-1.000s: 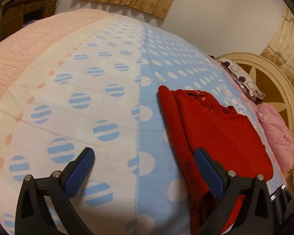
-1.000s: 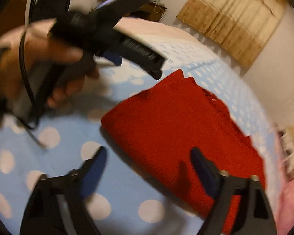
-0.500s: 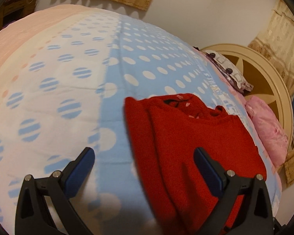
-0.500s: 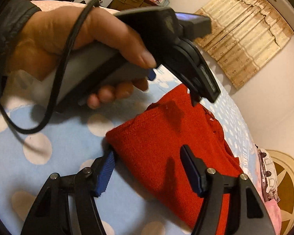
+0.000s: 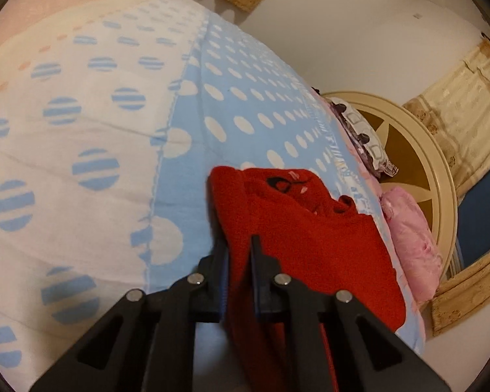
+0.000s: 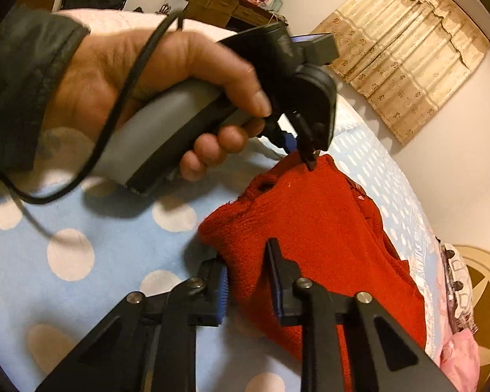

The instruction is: Fold small clothes

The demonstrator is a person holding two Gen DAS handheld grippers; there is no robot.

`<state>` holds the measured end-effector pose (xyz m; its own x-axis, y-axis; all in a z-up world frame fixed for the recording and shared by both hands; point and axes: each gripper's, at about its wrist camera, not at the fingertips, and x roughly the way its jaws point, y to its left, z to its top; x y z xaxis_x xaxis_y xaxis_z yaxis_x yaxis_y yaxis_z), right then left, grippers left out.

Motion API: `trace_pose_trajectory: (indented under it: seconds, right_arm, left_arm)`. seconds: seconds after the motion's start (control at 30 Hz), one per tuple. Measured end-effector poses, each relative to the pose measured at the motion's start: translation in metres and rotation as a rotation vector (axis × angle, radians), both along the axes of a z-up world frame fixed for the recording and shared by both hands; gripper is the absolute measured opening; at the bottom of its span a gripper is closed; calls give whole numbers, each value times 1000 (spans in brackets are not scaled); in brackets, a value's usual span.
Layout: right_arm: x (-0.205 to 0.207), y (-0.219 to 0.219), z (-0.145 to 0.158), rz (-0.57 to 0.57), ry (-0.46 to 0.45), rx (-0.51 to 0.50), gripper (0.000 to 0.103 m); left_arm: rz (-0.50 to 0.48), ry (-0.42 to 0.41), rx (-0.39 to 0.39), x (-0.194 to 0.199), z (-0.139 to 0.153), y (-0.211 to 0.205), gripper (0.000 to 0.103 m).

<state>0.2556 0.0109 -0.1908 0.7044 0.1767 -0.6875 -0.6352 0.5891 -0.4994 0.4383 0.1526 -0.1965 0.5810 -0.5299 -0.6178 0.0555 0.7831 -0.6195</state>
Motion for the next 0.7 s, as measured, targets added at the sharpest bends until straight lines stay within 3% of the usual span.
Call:
trace_pose_trajectory:
  seconds: [0.27, 0.7]
  right_arm:
    - [-1, -15, 15, 0, -2, 40, 17]
    - [3, -75, 59, -87, -54, 152, 15]
  left_arm:
    - [-5, -60, 32, 0, 27, -18, 10]
    - [-34, -172, -20, 8, 77, -57, 9]
